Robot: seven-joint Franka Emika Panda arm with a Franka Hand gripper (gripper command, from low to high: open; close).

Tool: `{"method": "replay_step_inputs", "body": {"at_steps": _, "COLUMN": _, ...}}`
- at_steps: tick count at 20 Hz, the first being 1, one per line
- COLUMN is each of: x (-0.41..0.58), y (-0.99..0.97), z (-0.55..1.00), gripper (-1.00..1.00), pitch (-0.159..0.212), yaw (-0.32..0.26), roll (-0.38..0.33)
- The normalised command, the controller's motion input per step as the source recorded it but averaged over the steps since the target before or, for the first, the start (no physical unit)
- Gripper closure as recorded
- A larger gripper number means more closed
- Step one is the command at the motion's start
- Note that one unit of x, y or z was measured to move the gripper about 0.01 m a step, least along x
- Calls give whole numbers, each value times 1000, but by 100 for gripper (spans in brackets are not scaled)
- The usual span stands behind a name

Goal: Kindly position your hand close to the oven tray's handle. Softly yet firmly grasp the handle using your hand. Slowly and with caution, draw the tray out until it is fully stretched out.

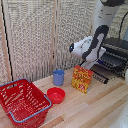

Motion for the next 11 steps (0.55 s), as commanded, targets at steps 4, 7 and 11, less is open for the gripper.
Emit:
{"method": "replay_step_inputs", "body": {"at_steps": 4, "x": 12, "y": 14, "z": 4, "gripper": -100, "pitch": 5, "yaw": 22, "roll": -6}}
{"method": "replay_step_inputs", "body": {"at_steps": 7, "x": -24, "y": -8, "z": 10, "gripper": -100, "pitch": 0, "yaw": 46, "roll": -1}}
{"method": "replay_step_inputs", "body": {"at_steps": 11, "x": 0, "y": -39, "z": 152, "gripper": -100, "pitch": 0, "yaw": 7, "roll": 52}}
